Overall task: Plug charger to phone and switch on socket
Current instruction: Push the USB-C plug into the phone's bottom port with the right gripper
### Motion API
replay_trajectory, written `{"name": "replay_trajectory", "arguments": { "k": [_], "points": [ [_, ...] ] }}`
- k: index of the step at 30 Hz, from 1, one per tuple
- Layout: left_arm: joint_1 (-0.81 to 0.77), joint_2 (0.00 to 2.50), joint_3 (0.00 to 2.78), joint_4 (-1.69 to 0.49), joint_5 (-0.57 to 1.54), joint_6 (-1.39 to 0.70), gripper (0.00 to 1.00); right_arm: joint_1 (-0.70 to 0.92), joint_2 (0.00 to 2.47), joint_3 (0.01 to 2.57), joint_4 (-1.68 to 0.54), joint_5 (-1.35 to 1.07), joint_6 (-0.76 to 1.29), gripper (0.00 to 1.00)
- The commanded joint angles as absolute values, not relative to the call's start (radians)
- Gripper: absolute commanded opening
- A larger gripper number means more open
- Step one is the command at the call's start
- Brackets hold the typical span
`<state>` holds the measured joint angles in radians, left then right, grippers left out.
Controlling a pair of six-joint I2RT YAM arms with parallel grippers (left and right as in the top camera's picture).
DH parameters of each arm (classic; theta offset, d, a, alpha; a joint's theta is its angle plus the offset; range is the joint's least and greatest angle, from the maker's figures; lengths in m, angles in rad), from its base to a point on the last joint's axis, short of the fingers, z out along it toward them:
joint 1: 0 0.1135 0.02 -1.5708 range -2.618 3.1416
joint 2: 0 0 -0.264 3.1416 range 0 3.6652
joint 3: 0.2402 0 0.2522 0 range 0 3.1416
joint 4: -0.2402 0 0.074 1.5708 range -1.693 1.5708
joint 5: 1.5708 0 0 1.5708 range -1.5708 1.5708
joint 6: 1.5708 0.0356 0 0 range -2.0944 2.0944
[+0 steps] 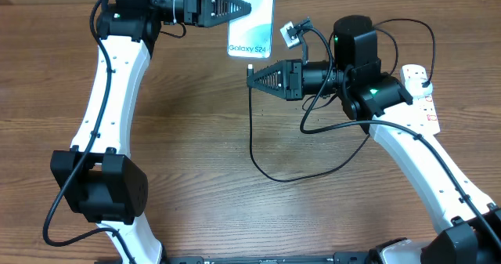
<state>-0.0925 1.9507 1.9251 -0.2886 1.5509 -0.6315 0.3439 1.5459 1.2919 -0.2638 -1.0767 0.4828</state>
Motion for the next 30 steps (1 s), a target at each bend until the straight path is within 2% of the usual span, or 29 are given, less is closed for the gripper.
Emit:
{"name": "replay_trajectory", "arguments": {
  "k": [1, 30],
  "points": [
    [-0.099, 1.944, 1.946, -0.279, 1.571, -0.643, 0.04, 0.348, 1.549, 1.298, -0.227, -1.094, 0.531, 0.04],
    [-0.101, 1.944, 1.946, -0.279, 1.579, -0.663, 0.04, 0.347, 1.549, 1.297, -0.167, -1.095, 0.554, 0.04]
  ]
}}
